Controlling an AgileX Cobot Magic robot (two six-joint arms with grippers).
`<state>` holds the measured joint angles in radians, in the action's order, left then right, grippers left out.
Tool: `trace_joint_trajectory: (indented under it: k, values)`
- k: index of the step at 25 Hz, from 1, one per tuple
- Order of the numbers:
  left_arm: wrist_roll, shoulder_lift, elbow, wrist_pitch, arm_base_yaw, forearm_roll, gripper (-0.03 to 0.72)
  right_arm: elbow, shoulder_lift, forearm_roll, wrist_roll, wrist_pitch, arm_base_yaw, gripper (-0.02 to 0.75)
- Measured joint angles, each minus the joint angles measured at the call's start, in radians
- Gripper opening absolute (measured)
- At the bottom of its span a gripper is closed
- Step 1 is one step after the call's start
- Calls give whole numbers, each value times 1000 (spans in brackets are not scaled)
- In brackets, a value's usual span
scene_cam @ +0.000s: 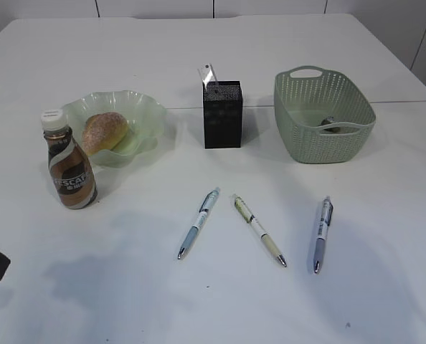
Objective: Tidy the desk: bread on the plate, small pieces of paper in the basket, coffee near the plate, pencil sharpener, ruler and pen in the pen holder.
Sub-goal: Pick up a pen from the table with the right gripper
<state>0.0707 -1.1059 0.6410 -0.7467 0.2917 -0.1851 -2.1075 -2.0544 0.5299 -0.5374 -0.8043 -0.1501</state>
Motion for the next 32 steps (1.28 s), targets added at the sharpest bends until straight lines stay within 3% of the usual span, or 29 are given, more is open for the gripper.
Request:
trace_joint_trajectory:
  k: [9, 15, 19, 32]
  values:
    - [0, 0, 0, -20, 0, 0, 401, 0, 0, -27, 103, -230, 0, 295]
    - [0, 0, 0, -21, 0, 0, 401, 0, 2, -113, 103, -251, 0, 190]
    - [0, 0, 0, -24, 0, 0, 401, 0, 29, -176, 104, -273, 0, 174]
    - [0, 0, 0, -22, 0, 0, 401, 0, 344, -228, 132, -419, 0, 173]
